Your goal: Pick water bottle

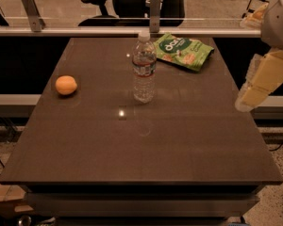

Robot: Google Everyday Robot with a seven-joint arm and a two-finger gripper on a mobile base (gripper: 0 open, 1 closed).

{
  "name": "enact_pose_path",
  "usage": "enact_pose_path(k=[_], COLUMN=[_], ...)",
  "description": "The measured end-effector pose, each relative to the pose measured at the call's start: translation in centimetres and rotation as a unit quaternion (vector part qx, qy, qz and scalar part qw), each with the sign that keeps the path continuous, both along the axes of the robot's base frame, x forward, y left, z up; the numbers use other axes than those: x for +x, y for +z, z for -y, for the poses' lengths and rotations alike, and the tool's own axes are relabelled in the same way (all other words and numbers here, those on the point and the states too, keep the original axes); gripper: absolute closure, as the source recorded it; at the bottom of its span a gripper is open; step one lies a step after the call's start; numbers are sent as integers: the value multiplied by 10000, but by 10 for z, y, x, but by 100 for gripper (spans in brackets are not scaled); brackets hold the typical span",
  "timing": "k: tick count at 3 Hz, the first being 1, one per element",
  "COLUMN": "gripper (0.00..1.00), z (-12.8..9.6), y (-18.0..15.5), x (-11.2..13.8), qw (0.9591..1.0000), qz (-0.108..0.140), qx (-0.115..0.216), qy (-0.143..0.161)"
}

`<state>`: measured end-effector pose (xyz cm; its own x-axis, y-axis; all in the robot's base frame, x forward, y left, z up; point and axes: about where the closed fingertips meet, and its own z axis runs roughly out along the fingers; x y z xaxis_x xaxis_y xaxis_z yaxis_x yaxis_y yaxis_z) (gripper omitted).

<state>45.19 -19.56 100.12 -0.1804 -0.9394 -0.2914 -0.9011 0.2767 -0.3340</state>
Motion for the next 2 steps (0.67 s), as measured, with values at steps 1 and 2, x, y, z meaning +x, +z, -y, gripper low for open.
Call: enact_pose_path(k=[1, 2], gripper=[0, 0], z=[-10, -18], y=[-5, -13], x=[9, 24], qw=[9990, 9944], qz=[53, 63], qx=[437, 1050], qy=[-56, -115])
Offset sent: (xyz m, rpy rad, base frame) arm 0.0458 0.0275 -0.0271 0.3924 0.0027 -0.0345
